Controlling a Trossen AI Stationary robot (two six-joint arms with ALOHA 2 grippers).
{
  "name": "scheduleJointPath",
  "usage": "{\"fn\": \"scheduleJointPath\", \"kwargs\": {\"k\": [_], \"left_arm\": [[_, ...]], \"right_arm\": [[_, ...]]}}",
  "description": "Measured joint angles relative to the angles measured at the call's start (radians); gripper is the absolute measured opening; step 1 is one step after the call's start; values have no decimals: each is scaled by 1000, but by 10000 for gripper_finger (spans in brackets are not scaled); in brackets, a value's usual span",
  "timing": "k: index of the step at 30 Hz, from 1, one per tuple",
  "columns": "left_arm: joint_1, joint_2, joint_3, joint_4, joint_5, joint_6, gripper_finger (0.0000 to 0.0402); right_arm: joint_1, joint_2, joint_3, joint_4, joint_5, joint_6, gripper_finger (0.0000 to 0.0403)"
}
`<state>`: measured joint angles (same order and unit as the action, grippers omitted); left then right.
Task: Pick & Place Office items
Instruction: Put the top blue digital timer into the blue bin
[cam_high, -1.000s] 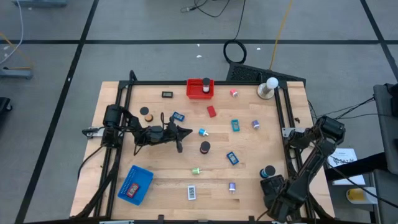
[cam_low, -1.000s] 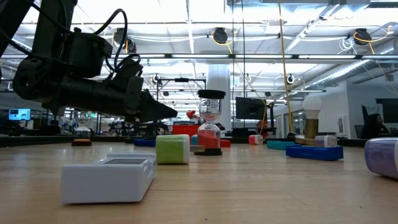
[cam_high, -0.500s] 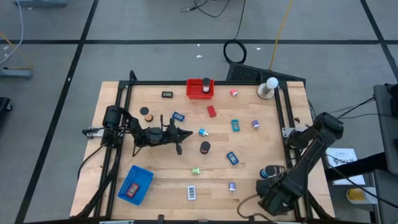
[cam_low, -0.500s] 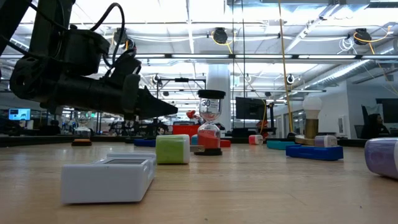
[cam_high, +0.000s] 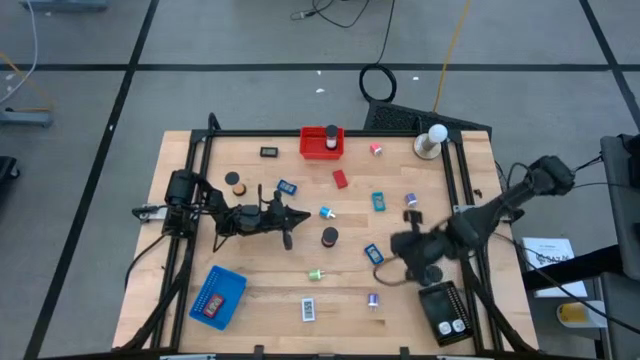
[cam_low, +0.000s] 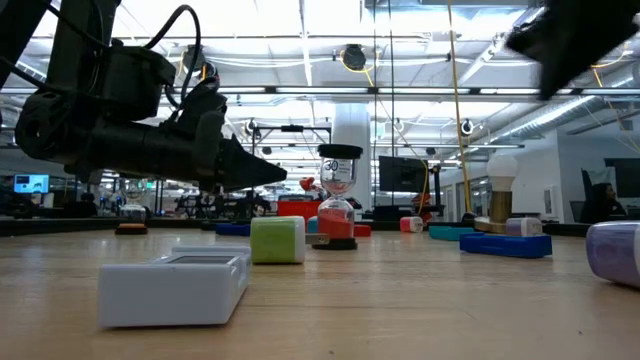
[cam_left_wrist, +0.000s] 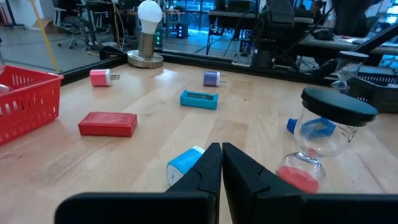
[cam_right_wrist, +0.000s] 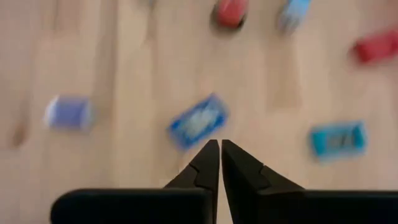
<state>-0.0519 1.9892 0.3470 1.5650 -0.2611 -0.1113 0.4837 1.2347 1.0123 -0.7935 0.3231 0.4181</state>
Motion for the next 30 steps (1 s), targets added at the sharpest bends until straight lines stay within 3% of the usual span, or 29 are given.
{"fn": "scheduleJointPath", "kwargs": {"k": [9,14,19,25,30], "left_arm": [[-3,0,53,0,50,1,21],[2,-24,68,-11,19,-71,21],[3,-167,41,-154,-65,-94,15],[30,-417,39,-564,-82,-199,7],[40,-576,51,-872,-72,-325,7]], "right_arm": [[-294,-85,-293,801,14,-546,1],[-445,-85,-384,1142,13,-649,1],[-586,-85,-399,1179,13,-577,1],[-709,-75,-402,1121,-89,-439,1],[-748,-74,-431,1122,-143,-472,0]]}}
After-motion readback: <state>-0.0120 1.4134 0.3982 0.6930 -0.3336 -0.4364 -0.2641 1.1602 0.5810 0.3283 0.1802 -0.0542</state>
